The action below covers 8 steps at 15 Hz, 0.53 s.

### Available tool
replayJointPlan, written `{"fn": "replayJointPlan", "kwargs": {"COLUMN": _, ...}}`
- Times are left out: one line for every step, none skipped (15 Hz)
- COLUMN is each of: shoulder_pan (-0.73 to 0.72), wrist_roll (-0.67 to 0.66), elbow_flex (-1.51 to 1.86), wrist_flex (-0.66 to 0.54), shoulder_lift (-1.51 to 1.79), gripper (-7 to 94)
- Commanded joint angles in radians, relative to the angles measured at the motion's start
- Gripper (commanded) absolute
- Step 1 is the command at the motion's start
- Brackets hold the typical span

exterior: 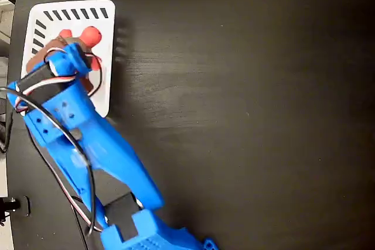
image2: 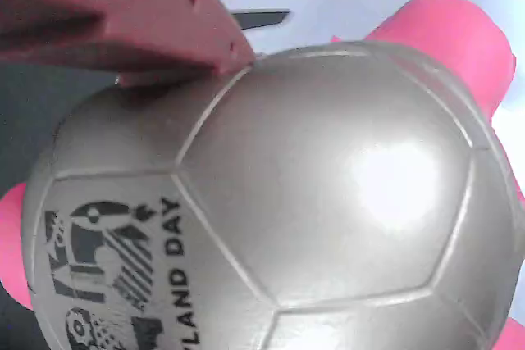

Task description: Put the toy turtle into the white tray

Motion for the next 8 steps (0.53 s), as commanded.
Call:
{"fn": "replayJointPlan", "kwargs": {"shoulder_pan": -0.017, "wrist_roll": -0.002, "elbow_flex": -0.074, "wrist_flex": -0.012, "shoulder_lift": 0.029, "gripper": -1}}
{"fn": "replayJointPlan", "kwargs": {"shoulder_pan": -0.020, "wrist_roll": 0.000, "elbow_flex": -0.087, "wrist_flex": -0.014, "shoulder_lift": 0.012, "gripper": -1}}
{"fn": "replayJointPlan", "kwargs": {"shoulder_pan": -0.023, "wrist_roll": 0.005, "elbow_flex": -0.101, "wrist_flex": -0.015, "shoulder_lift": -0.006, "gripper": -1}}
{"fn": "replayJointPlan", "kwargs": {"shoulder_pan": -0.025, "wrist_roll": 0.009, "elbow_flex": -0.104, "wrist_flex": -0.026, "shoulder_lift": -0.021, "gripper": -1}}
{"fn": "replayJointPlan", "kwargs": {"shoulder_pan": -0.026, "wrist_roll": 0.012, "elbow_flex": -0.104, "wrist_flex": -0.043, "shoulder_lift": -0.037, "gripper": -1}}
{"fn": "replayJointPlan", "kwargs": {"shoulder_pan": -0.029, "wrist_roll": 0.014, "elbow_flex": -0.106, "wrist_flex": -0.054, "shoulder_lift": -0.049, "gripper": -1}}
{"fn": "replayJointPlan", "kwargs": {"shoulder_pan": -0.034, "wrist_roll": 0.017, "elbow_flex": -0.114, "wrist_flex": -0.060, "shoulder_lift": -0.061, "gripper": -1}}
{"fn": "replayJointPlan", "kwargs": {"shoulder_pan": -0.038, "wrist_roll": 0.021, "elbow_flex": -0.135, "wrist_flex": -0.054, "shoulder_lift": -0.080, "gripper": -1}}
